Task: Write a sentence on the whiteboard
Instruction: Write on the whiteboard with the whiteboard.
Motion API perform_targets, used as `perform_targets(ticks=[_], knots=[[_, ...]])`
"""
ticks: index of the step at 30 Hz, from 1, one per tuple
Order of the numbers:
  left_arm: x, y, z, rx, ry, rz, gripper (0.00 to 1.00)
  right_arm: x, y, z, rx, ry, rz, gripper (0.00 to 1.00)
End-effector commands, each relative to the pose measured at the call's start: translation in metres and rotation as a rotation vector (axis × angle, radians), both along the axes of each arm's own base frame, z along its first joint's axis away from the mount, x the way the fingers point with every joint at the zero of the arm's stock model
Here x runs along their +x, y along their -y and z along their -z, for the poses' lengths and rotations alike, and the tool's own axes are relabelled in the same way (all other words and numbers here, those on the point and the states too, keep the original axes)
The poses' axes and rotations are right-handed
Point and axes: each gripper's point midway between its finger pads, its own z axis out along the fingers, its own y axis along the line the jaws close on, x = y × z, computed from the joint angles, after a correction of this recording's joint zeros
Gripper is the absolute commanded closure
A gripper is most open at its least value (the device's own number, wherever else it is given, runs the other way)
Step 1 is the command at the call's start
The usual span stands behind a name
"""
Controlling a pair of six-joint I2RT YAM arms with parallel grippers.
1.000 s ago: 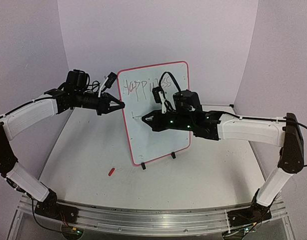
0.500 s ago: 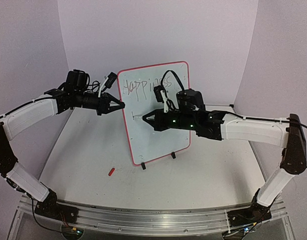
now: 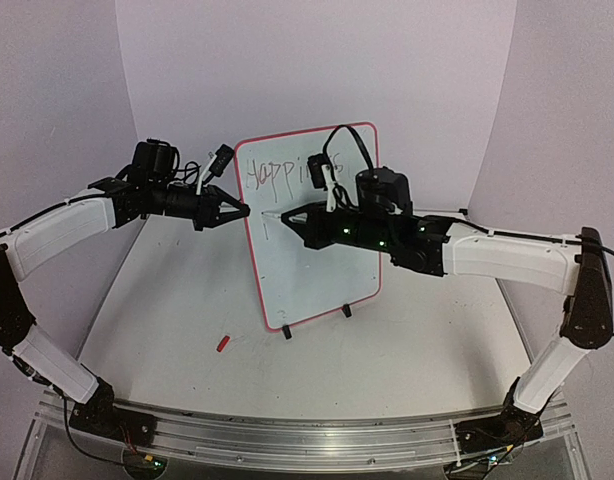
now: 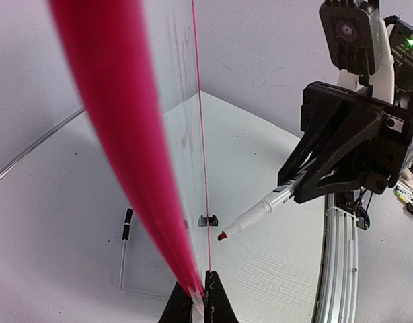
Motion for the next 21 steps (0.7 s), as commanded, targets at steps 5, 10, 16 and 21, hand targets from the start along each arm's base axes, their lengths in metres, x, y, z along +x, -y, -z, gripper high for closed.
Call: perform_targets(ticks=[5,10,16,21], knots=[[-0.022,-0.001,0.047,0.126,-0.118,0.041,1.0,0.01,-0.008,-0.01,0.025,0.043,0.025,1.0],[-0.022,-0.001,0.046,0.125,-0.117,0.042,1.0,0.015,-0.006,-0.006,0.019,0.035,0.059,1.0],[-0.022,-0.001,0.046,0.125,-0.116,0.042,1.0,0.013,0.0,-0.012,0.025,0.047,0.071,1.0],[-0.022,-0.001,0.046,0.124,-0.117,0.042,1.0,-0.002,0.009,-0.025,0.057,0.073,0.029,1.0]])
